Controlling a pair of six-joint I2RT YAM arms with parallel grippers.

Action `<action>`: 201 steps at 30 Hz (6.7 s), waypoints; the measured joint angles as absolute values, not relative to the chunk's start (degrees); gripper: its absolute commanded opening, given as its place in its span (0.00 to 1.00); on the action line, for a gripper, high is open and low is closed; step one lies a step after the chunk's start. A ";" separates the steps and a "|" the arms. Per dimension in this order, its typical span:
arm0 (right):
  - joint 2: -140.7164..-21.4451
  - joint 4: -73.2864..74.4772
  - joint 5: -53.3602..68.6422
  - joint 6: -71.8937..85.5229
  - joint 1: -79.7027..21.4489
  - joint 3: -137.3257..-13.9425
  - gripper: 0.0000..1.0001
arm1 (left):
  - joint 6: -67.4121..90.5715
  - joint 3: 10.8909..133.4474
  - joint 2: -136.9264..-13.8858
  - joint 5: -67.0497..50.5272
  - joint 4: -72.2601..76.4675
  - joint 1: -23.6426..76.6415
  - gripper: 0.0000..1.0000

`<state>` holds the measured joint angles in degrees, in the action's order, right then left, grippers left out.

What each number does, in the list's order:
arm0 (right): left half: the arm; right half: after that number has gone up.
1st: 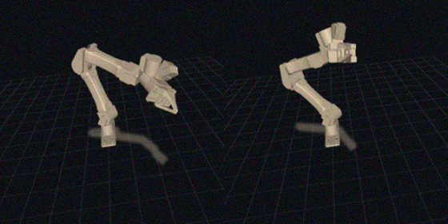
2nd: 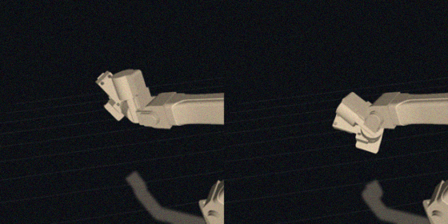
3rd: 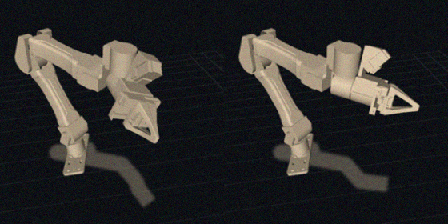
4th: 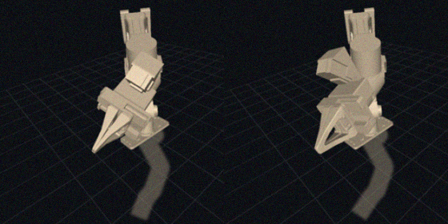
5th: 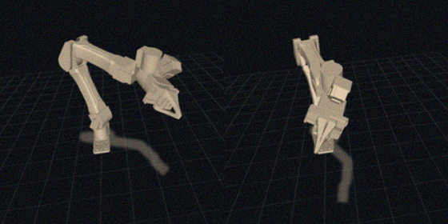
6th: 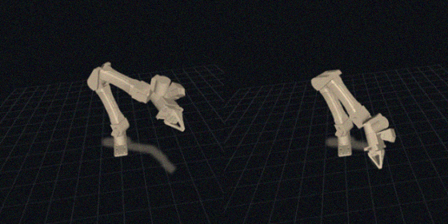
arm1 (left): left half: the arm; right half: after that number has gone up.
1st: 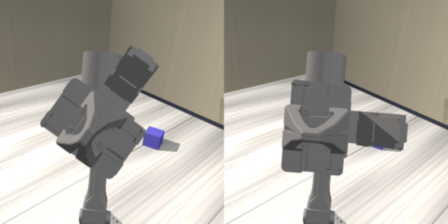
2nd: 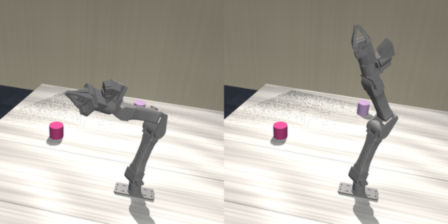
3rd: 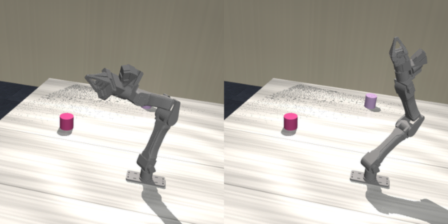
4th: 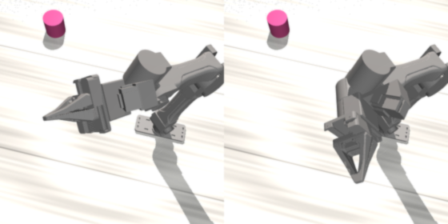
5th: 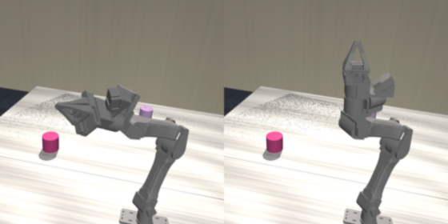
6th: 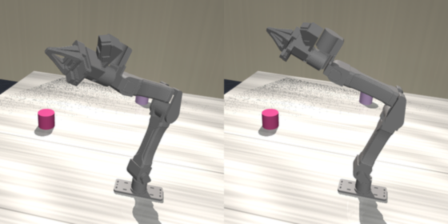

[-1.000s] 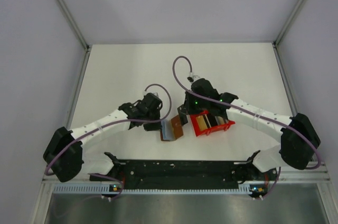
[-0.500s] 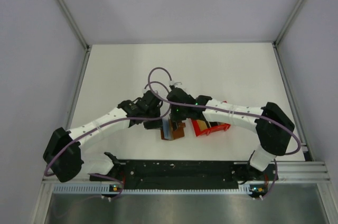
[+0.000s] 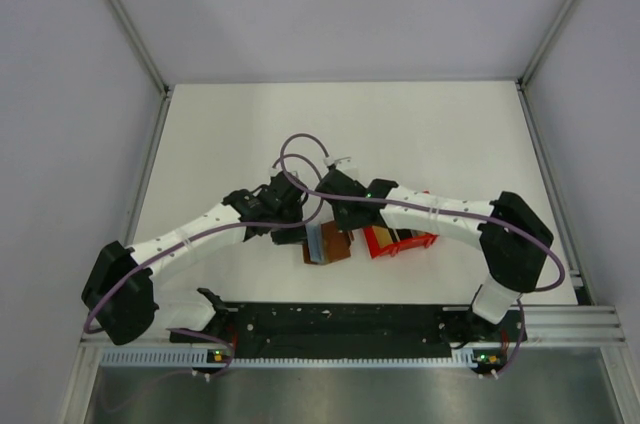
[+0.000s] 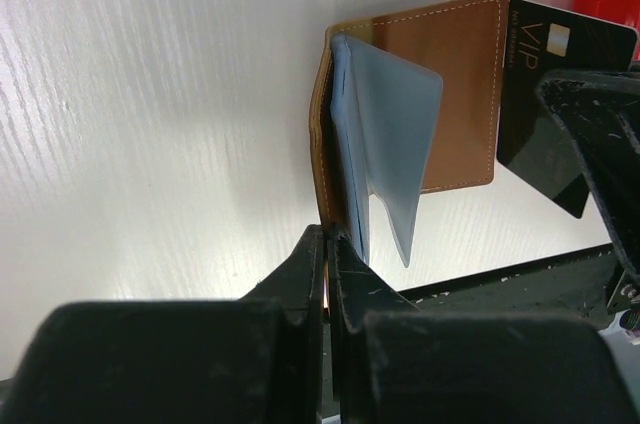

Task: Put the credit cards into the card holder
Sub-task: Insert the credit card into the card holder.

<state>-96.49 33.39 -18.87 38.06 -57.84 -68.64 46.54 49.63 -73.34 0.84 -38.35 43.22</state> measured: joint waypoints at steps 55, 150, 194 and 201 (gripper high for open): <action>-91.74 26.61 -6.59 36.27 -51.51 -59.81 0.00 | 41.17 44.34 -68.99 -0.27 -36.84 40.95 0.00; -92.20 11.55 -13.02 50.22 -63.37 -60.71 0.00 | 48.36 40.69 -65.36 -3.62 -32.42 40.95 0.00; -91.61 13.13 -15.27 49.21 -63.37 -60.71 0.00 | 49.32 40.32 -65.36 -3.62 -31.22 40.95 0.00; -91.11 11.40 -14.00 49.76 -63.37 -60.69 0.00 | 49.39 40.21 -65.36 -3.60 -31.09 40.95 0.00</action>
<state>-91.11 11.40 -14.00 49.76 -63.37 -60.69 49.39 40.21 -65.36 -3.60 -31.09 40.95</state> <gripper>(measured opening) 0.006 0.011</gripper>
